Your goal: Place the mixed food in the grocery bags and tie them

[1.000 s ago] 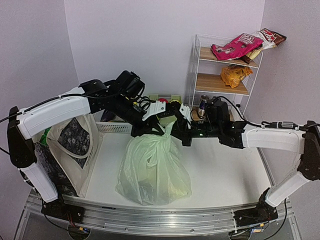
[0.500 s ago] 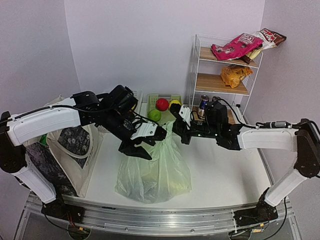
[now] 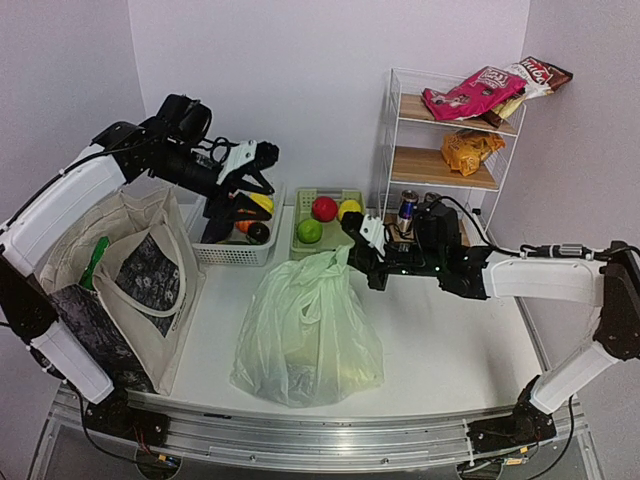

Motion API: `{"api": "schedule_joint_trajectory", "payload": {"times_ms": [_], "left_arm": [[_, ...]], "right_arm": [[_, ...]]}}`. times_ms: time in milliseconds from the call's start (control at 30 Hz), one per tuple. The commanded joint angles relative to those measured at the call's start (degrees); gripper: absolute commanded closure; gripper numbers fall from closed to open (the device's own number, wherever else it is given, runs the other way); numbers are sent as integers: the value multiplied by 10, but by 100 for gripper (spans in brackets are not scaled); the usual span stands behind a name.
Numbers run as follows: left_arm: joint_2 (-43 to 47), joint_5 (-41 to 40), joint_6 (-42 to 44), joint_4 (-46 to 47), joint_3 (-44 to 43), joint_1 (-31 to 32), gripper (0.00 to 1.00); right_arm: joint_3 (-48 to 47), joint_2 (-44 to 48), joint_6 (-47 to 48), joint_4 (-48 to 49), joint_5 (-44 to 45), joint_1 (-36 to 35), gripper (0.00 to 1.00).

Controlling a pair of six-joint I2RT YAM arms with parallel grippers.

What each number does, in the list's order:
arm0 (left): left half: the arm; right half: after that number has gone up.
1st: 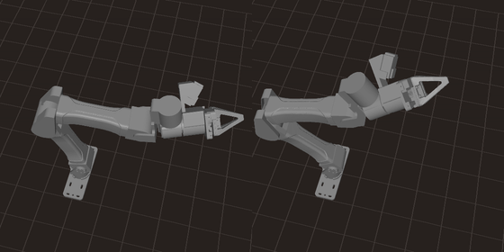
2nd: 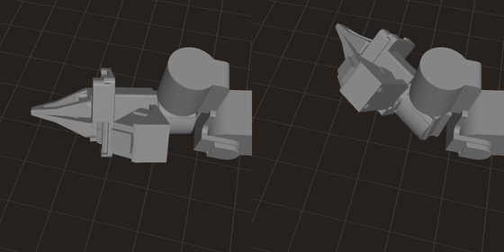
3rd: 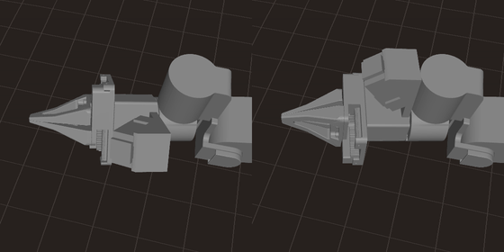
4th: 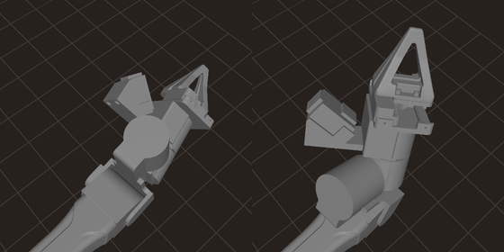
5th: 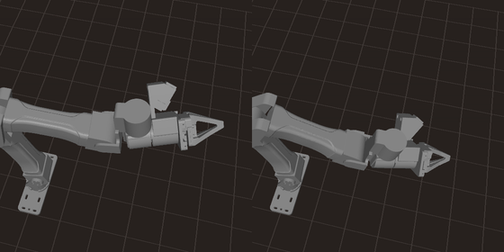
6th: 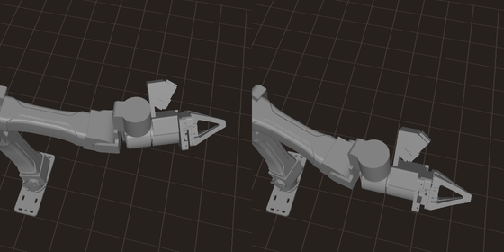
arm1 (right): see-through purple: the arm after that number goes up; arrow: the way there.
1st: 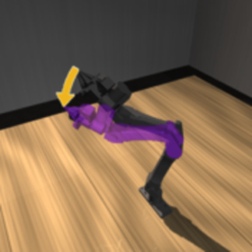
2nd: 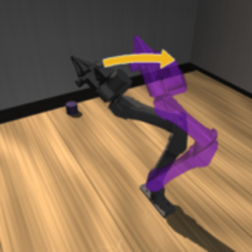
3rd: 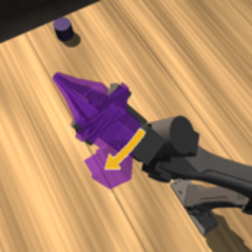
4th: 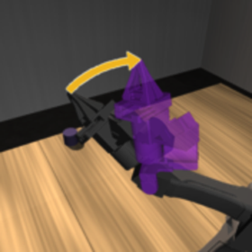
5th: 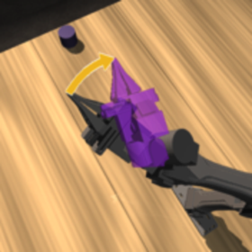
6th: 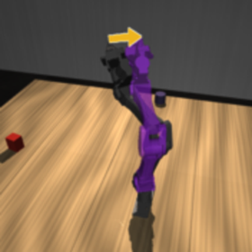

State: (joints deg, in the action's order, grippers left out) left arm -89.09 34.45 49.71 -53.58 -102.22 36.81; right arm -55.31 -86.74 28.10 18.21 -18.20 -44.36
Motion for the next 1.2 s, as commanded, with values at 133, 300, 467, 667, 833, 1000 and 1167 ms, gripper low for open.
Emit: {"api": "schedule_joint_trajectory", "payload": {"times_ms": [133, 300, 467, 667, 833, 1000, 1167], "left_arm": [[-145, 101, -200, 58, -89, 30, 33], [-131, 134, -187, 29, -24, 66, 23], [-120, 118, -195, 60, 24, 76, 24], [-127, 34, -173, 108, 61, 78, 30], [-150, 14, -156, 114, 64, 88, 26], [-146, 18, -148, 97, 76, 94, 28], [-125, 2, -126, 101, 127, 110, 40]], "right_arm": [[-30, 17, 22, -27, -12, -11, 100], [-28, 24, 20, -27, -9, -13, 100], [-33, 22, 21, -27, -13, -14, 100], [-39, 23, 20, -27, -17, -17, 100], [-45, 23, 18, -26, -19, -20, 100], [-51, 23, 19, -26, -15, -20, 100], [-60, 16, 11, -26, -14, -22, 100]]}}
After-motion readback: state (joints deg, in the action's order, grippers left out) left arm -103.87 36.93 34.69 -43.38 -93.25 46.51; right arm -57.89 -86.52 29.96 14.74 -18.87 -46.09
